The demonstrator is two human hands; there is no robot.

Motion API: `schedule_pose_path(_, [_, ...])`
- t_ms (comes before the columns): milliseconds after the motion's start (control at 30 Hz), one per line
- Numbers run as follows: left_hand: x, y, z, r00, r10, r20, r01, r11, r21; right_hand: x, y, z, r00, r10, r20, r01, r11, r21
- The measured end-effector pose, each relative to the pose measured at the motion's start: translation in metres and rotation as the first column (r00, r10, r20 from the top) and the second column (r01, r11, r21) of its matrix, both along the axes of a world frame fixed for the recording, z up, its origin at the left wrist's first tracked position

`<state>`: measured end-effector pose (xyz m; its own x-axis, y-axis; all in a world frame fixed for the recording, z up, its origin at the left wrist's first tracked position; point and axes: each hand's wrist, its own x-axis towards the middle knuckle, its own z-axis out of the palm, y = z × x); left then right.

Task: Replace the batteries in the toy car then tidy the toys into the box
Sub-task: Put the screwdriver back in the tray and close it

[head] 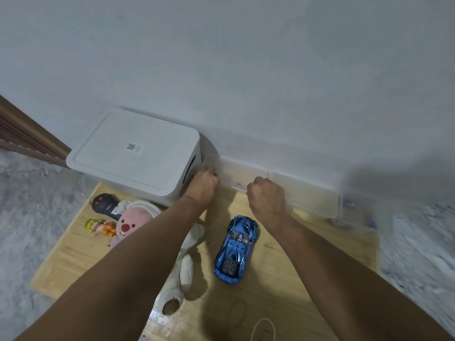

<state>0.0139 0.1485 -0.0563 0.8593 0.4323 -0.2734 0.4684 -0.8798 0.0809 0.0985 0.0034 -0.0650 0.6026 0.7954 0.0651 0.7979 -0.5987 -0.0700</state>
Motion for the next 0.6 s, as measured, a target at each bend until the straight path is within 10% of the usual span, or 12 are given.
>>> schedule_pose_path(433, [-0.031, -0.048, 0.002, 0.997, 0.069, -0.02, -0.069, 0.998, 0.009, -0.006, -0.036, 0.016, 0.97, -0.135, -0.201, 0.144, 0.989, 0.026])
schedule_pose_path(600, [-0.039, -0.077, 0.015, 0.996, 0.069, -0.063, -0.072, 0.997, -0.043, 0.002, -0.067, 0.013, 0.914, -0.307, -0.264, 0.228, 0.93, -0.289])
